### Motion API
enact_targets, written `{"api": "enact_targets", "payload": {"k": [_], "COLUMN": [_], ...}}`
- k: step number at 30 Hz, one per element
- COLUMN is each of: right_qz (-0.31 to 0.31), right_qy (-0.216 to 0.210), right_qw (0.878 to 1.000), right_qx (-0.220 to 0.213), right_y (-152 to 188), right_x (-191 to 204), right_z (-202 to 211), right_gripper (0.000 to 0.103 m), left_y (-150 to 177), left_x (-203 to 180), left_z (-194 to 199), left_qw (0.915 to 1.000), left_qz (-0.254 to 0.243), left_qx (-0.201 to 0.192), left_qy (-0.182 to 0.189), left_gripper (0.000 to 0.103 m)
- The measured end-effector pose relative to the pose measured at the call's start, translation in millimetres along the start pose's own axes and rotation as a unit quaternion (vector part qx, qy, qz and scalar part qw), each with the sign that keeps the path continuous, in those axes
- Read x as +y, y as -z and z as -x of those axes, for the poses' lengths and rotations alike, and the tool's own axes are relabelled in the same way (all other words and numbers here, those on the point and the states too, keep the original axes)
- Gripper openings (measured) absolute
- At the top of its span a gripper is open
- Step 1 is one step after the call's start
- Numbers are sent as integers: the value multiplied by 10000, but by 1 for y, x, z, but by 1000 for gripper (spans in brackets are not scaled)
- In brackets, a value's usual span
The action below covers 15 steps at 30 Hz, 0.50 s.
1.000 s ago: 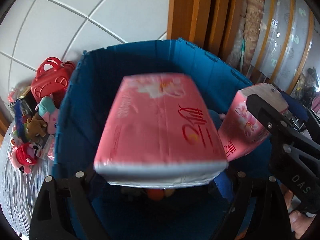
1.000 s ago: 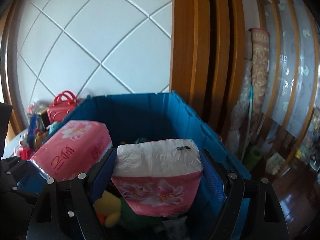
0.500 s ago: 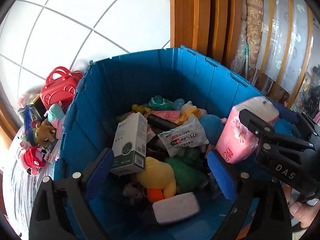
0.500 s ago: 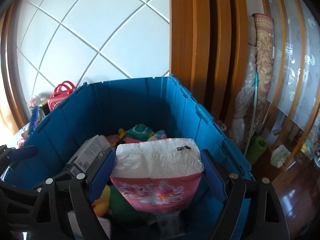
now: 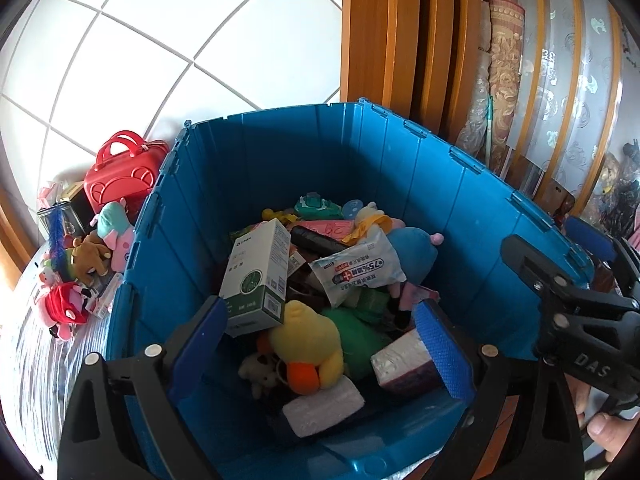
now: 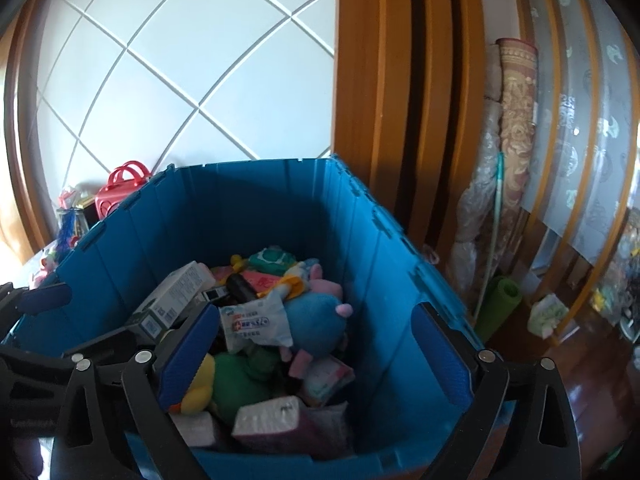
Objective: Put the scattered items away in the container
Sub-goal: 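Lower both tissue packs into the blue crate and open both grippers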
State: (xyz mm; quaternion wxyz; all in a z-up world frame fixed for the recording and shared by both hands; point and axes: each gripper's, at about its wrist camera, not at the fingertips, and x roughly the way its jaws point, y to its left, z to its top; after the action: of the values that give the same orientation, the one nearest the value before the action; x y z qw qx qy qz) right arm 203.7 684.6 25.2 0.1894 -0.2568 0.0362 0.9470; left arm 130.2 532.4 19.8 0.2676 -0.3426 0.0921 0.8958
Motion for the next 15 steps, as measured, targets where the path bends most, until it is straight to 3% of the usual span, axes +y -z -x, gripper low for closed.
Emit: {"api": "enact_targets", "payload": {"k": [9, 15], "right_qz": [-146, 11], "right_qy": [-98, -529], "right_qw": [9994, 9974], "right_qx": [-296, -484], "right_y": [6, 6], "right_x": [-11, 16], "right_z": [34, 45], "right_gripper": [103, 103], "left_y": [11, 17], "left_x": [11, 34], "left_z": [31, 61], "left_qw": [9989, 9952], "left_qz": [197, 329], "left_qx": [-418, -744], "left_qy": [-91, -551], "left_gripper": [97, 97]}}
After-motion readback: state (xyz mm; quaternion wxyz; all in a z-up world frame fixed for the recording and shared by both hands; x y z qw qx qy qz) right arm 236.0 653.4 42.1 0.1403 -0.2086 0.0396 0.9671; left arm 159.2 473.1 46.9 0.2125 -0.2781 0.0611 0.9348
